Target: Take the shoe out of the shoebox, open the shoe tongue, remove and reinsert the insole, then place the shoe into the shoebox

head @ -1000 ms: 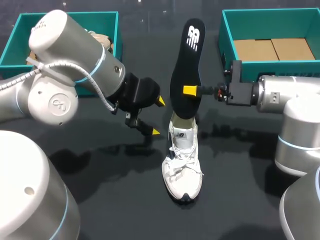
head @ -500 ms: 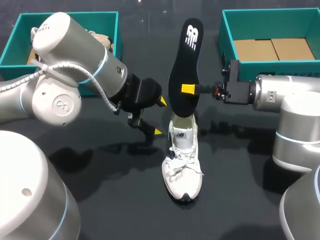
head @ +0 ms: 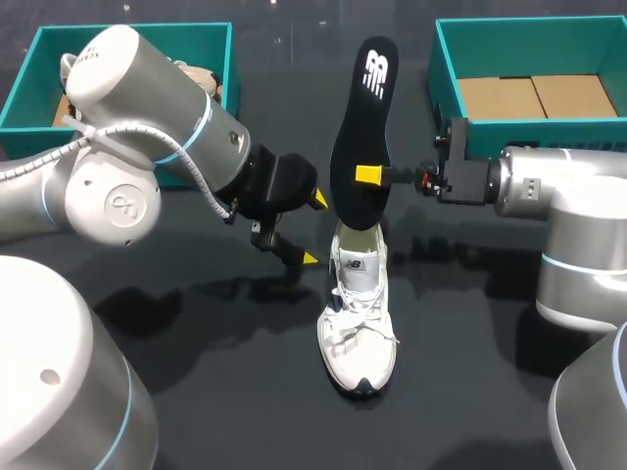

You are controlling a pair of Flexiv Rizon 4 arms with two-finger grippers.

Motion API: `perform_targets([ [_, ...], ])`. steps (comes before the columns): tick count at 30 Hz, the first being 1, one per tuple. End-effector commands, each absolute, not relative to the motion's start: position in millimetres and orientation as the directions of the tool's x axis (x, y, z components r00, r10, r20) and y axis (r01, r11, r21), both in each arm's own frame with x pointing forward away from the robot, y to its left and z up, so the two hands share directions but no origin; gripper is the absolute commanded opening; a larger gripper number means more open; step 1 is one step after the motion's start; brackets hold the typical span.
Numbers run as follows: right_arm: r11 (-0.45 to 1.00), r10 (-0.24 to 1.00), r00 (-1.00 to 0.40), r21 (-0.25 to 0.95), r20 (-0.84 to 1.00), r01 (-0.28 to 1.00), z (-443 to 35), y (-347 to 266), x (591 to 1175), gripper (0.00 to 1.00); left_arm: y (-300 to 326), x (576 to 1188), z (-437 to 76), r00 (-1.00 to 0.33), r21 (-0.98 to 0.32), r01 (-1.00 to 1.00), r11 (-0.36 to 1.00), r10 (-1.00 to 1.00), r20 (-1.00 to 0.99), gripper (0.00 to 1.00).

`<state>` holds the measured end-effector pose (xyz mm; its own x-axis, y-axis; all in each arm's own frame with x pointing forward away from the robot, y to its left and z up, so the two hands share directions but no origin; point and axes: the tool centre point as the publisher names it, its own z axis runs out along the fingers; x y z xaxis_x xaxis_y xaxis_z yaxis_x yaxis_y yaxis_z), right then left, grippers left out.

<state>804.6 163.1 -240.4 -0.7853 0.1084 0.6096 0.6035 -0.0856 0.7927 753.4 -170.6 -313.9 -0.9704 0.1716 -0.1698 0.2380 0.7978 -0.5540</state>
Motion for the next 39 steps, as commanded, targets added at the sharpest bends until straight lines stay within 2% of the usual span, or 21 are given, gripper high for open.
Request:
perform_targets([
  [1, -0.085, 0.11, -0.785, 0.792, 0.61, 0.604, -240.7, 164.7, 804.7, 0.0, -172.5, 754.0, -315.6, -0.969, -0.557, 0.243, 0.795, 0.178, -0.169, 1.0],
  [39, -0.094, 0.072, -0.792, 0.795, 0.606, 0.6, -244.2, 171.4, 806.7, 0.0, -176.4, 759.8, -328.3, -0.97, -0.545, 0.228, 0.807, 0.142, -0.197, 1.0],
])
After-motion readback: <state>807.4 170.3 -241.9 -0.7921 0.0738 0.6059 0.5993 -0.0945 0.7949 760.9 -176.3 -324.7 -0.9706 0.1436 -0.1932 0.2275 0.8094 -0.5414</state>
